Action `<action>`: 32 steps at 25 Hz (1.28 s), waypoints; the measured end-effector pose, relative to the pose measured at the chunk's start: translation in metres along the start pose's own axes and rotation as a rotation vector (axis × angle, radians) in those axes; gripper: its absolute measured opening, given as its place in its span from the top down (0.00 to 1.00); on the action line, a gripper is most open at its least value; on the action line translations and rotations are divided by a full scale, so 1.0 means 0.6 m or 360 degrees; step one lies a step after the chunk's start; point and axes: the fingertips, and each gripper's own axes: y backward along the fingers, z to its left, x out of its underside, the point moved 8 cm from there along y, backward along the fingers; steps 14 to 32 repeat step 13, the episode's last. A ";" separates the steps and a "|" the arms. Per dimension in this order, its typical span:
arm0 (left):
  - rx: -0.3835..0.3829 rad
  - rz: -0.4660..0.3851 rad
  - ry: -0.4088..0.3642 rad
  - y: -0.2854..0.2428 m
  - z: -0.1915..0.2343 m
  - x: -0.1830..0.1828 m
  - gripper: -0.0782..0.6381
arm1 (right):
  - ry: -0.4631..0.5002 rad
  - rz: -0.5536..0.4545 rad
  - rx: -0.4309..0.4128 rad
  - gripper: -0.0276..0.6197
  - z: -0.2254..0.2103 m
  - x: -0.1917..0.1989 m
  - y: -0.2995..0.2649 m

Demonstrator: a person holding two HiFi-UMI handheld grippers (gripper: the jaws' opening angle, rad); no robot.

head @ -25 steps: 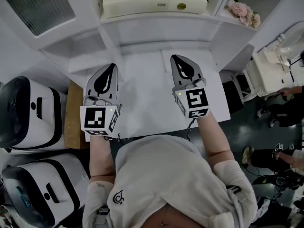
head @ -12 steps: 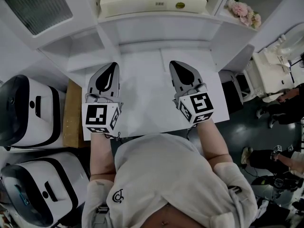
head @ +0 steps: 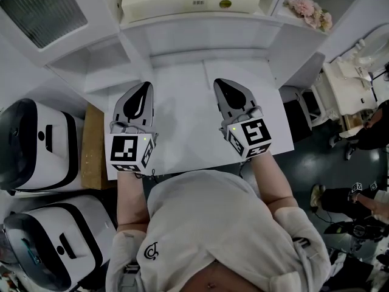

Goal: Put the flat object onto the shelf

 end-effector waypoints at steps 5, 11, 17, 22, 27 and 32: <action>0.0005 0.0014 0.0006 0.002 -0.002 0.004 0.87 | 0.0001 -0.0001 0.0006 0.95 0.000 0.002 0.002; 0.0015 0.0025 0.0010 0.005 -0.002 0.006 0.87 | -0.0021 0.0001 0.0003 0.95 0.000 -0.001 0.004; 0.0021 0.0026 0.0009 0.006 -0.003 0.006 0.87 | -0.0033 -0.0002 0.0001 0.95 0.001 -0.002 0.004; 0.0021 0.0026 0.0009 0.006 -0.003 0.006 0.87 | -0.0033 -0.0002 0.0001 0.95 0.001 -0.002 0.004; 0.0021 0.0026 0.0009 0.006 -0.003 0.006 0.87 | -0.0033 -0.0002 0.0001 0.95 0.001 -0.002 0.004; 0.0021 0.0026 0.0009 0.006 -0.003 0.006 0.87 | -0.0033 -0.0002 0.0001 0.95 0.001 -0.002 0.004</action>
